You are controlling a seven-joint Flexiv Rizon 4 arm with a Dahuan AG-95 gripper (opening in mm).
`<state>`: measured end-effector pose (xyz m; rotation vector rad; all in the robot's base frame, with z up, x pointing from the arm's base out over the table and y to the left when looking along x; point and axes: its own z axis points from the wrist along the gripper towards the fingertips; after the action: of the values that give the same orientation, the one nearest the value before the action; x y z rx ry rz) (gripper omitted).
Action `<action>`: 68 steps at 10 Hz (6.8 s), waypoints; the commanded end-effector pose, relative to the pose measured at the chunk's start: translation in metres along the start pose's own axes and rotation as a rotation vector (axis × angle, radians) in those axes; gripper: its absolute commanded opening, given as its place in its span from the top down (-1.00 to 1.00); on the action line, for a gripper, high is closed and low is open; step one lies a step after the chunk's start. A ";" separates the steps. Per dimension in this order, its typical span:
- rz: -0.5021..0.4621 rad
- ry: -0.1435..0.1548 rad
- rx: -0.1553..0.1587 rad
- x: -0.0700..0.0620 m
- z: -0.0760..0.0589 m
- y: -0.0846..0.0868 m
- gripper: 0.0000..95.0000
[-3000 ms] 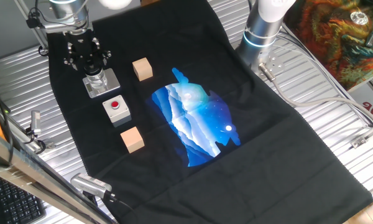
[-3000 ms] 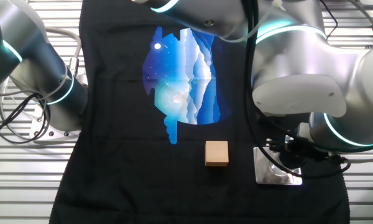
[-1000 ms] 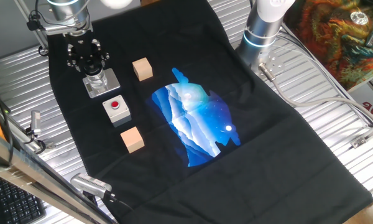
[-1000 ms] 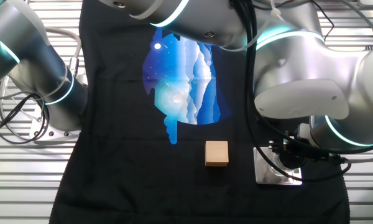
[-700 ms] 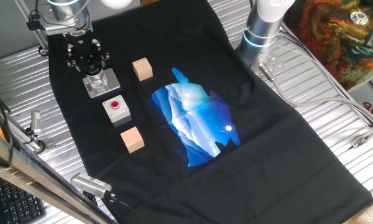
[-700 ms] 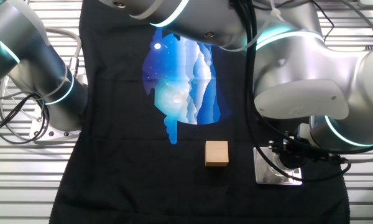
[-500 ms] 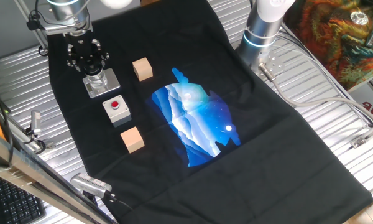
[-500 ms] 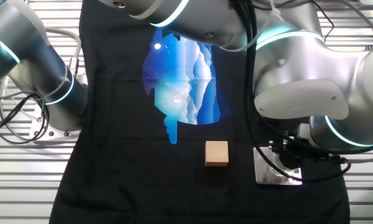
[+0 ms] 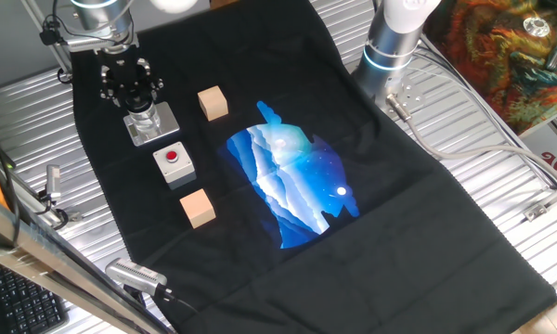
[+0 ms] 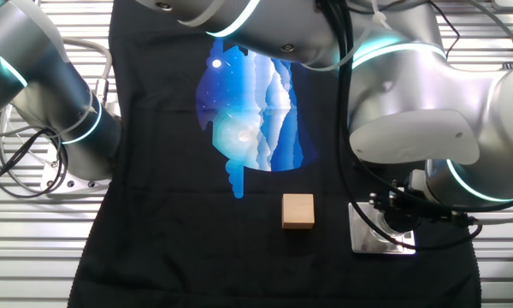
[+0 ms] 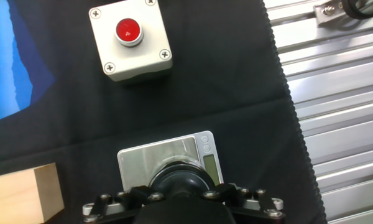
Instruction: Screw the lid onto the jar
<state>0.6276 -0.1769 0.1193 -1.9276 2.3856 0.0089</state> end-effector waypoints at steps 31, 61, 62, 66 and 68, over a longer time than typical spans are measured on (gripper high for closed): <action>0.353 -0.013 0.021 0.000 0.000 0.000 1.00; 0.674 -0.029 0.033 0.000 0.000 0.000 -1.00; 0.673 -0.027 0.029 0.000 0.000 0.000 -1.00; 0.590 -0.002 -0.001 0.000 0.000 0.000 -1.00; 0.590 -0.002 -0.001 0.000 0.000 0.000 -1.00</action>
<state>0.6286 -0.1769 0.1180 -1.1561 2.8467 0.0488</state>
